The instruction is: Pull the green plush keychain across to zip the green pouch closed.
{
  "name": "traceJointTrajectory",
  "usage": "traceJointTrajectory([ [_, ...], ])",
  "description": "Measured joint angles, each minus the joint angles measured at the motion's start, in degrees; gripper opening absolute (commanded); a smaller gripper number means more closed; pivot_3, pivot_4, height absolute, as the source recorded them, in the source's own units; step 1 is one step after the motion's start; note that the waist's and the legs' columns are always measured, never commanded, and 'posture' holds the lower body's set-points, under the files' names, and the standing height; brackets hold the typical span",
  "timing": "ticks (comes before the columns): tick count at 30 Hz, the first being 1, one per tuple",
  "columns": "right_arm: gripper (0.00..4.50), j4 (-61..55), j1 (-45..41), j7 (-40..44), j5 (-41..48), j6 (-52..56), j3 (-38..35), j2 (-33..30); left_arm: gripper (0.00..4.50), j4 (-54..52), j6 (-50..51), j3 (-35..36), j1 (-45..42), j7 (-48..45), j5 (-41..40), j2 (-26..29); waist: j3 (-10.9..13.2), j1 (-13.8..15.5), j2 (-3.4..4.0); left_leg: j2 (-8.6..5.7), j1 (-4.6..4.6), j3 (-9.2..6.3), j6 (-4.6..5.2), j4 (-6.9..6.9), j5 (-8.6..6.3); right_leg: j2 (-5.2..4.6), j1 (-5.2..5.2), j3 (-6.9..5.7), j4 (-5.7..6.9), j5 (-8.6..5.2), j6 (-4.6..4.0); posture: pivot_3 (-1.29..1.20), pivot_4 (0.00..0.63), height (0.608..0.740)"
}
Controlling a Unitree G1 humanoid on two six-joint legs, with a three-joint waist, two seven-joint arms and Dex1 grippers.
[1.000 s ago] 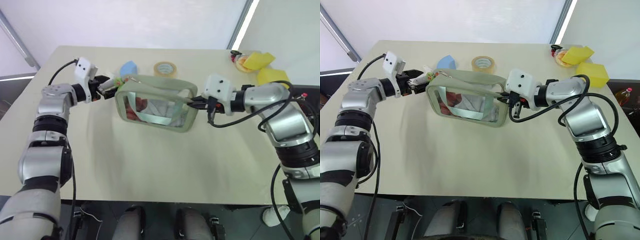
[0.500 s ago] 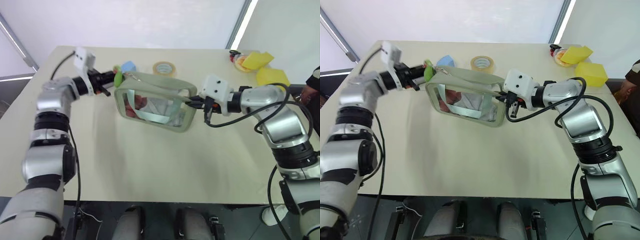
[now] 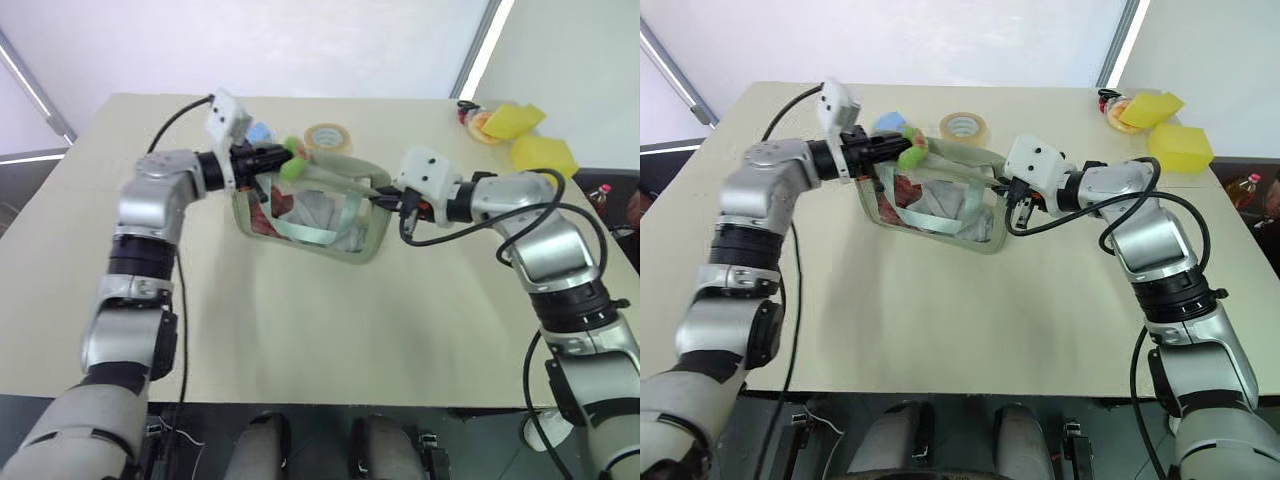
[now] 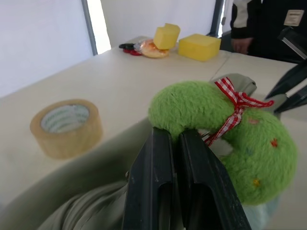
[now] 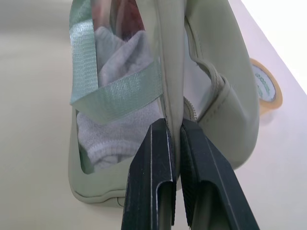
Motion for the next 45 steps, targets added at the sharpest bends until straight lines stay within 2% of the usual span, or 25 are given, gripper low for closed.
traceJointTrajectory([
  [1, 0.0, -1.0, 0.5, -0.4, 0.2, 0.9, -0.3, 0.0, 0.05, 0.6, -0.7, 0.0, -0.2, 0.6, 0.2, 0.0, 0.0, 0.0, 0.01, 0.02, 0.01, 0.0, 0.0, 0.0, 0.0, 0.02, 0.01, -0.01, 0.02, 0.0, 0.0, 0.0, 0.15, 0.74],
  [4, 0.0, -4.5, 2.7, -1.5, 0.8, 3.5, -1.5, 0.0, 0.99, 1.0, -1.2, 0.2, -0.1, 1.5, 0.4, 0.3, 0.0, 0.4, 0.01, 0.01, 0.01, 0.01, 0.0, 0.06, 0.0, 0.02, 0.08, -0.01, 0.01, 0.0, 0.0, 0.0, 0.15, 0.74],
  [10, 0.0, -10.2, 6.0, -8.0, 1.4, 10.2, -4.1, 4.4, 4.01, -2.3, 0.6, 0.6, 2.4, 2.3, -0.1, 3.2, 0.0, 0.3, 0.01, 0.02, 0.03, -0.04, 0.01, 0.03, -0.01, 0.03, 0.06, 0.0, 0.01, 0.0, 0.0, 0.0, 0.15, 0.74],
  [15, 0.0, -12.1, 6.1, -10.3, 1.5, 13.2, -4.1, 5.8, 4.01, -6.4, 3.9, 0.8, 3.6, 2.6, -0.2, 7.6, 0.0, 0.2, 0.01, 0.02, 0.02, -0.05, 0.01, -0.01, -0.01, 0.03, 0.04, 0.02, 0.0, 0.0, 0.0, 0.0, 0.15, 0.74],
  [21, 0.0, -13.4, 6.3, -10.4, 2.0, 14.7, -4.2, 5.0, 4.01, -12.4, 8.7, 2.9, 10.6, 0.7, -1.7, 14.7, 0.0, 0.4, 0.02, 0.03, 0.01, -0.07, 0.02, -0.02, -0.01, 0.03, 0.04, 0.03, 0.0, 0.0, 0.0, 0.0, 0.15, 0.74],
  [24, 0.0, -13.4, 6.5, -10.5, 2.1, 14.8, -4.3, 4.6, 4.01, -16.7, 10.0, 3.0, 14.7, 0.7, -2.1, 15.6, 0.0, 0.7, 0.02, 0.02, 0.01, -0.08, 0.03, 0.0, -0.02, 0.02, 0.09, 0.03, -0.01, 0.0, 0.0, 0.0, 0.15, 0.74],
  [27, 0.0, -13.4, 6.6, -11.0, 2.5, 14.8, -4.4, 4.8, 4.01, -16.4, 9.6, 2.6, 16.1, 3.8, -1.3, 12.5, 0.0, 0.9, 0.02, 0.01, 0.01, -0.09, 0.03, 0.01, -0.02, 0.02, 0.12, 0.02, -0.01, 0.0, 0.0, 0.0, 0.15, 0.74],
  [30, 0.0, -13.4, 6.5, -10.9, 3.1, 14.6, -4.3, 5.1, 2.63, -15.3, 7.6, 1.9, 16.0, 5.6, -0.3, 10.1, 0.0, 0.6, 0.01, 0.0, 0.01, -0.08, 0.08, 0.0, -0.05, 0.02, 0.08, 0.03, -0.02, 0.0, 0.0, 0.0, 0.15, 0.74],
  [35, 0.0, -12.9, 6.5, -11.0, 3.1, 14.6, -4.3, 4.6, 0.03, -15.0, 7.1, 2.3, 16.1, 6.3, -0.2, 10.3, 0.0, 0.6, 0.02, 0.01, 0.01, -0.08, 0.08, 0.0, -0.05, 0.02, 0.08, 0.03, -0.01, 0.0, 0.0, 0.0, 0.15, 0.74],
  [41, 0.0, -11.6, 6.5, -10.8, 3.0, 13.1, -4.3, 3.8, 0.03, -18.8, 11.1, 3.1, 17.3, 5.9, -2.0, 10.5, 0.0, 0.7, 0.02, 0.0, 0.0, -0.08, 0.08, 0.0, -0.05, 0.02, 0.1, 0.03, -0.02, 0.0, 0.0, 0.0, 0.15, 0.74],
  [45, 1.6, -10.3, 6.1, -10.2, 3.6, 12.8, -4.4, 3.0, 0.0, -22.1, 12.7, 3.2, 19.9, 5.3, -2.8, 11.3, 0.0, 0.7, 0.02, 0.0, 0.01, -0.09, 0.08, 0.0, -0.05, 0.02, 0.11, 0.03, -0.03, 0.0, 0.0, 0.0, 0.15, 0.74],
])
